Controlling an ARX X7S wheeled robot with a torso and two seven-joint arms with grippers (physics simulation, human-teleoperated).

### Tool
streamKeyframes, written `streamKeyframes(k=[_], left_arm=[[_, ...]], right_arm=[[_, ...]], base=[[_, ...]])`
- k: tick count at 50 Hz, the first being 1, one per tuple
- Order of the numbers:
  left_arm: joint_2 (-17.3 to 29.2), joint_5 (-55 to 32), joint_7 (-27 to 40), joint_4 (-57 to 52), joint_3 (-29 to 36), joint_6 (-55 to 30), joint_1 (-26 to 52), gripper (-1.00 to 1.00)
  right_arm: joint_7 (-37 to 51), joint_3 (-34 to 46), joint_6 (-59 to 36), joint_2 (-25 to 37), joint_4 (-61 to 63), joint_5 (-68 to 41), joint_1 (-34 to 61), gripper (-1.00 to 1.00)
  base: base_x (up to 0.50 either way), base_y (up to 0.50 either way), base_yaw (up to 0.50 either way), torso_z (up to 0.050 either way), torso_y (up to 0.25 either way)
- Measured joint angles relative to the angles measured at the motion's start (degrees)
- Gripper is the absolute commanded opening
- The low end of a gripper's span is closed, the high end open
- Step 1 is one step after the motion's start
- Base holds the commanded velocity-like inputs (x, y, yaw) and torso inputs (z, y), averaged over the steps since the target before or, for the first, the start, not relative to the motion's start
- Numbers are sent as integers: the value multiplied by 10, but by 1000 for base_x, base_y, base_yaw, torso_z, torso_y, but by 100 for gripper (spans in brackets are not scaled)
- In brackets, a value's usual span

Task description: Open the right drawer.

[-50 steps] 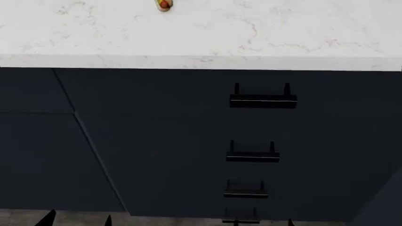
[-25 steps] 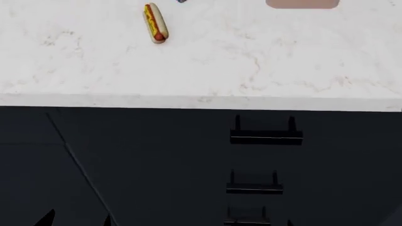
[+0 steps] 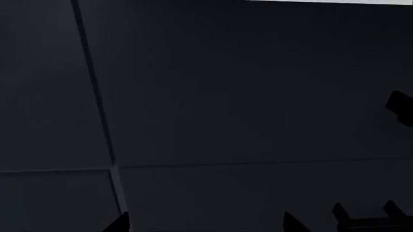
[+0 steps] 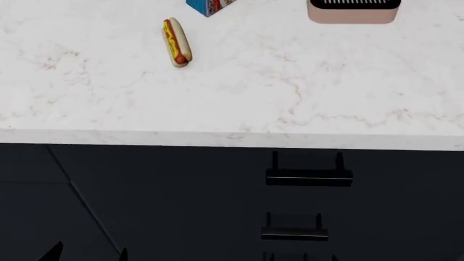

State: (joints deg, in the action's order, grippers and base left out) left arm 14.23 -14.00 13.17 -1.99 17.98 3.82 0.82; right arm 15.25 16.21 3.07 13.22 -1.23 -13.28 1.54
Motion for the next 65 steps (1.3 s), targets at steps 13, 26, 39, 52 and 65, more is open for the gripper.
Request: streamKeyframes(k=[13,26,39,52,65], left_arm=[[2,-4,2,-1,3,0,0,100],[5,-4,6,-1,6,-1,-1,100],[7,-6,8,-1,10,0,-1,100],[9,-7,12,-2,13,-1,-1,100],[11,-9,14,-5,16,-2,-1,100]], right_arm=[[24,10,-39,6,13,20,6,100],[50,32,-119,28,37,73,36,100],[71,72,-179,52,36,150,68,100],[87,124,-261,76,38,249,104,100],[83,190,-315,101,29,346,141,100]], base=[[0,0,0,0,0],[0,0,0,0,0],[0,0,0,0,0],[0,0,0,0,0],[0,0,0,0,0]])
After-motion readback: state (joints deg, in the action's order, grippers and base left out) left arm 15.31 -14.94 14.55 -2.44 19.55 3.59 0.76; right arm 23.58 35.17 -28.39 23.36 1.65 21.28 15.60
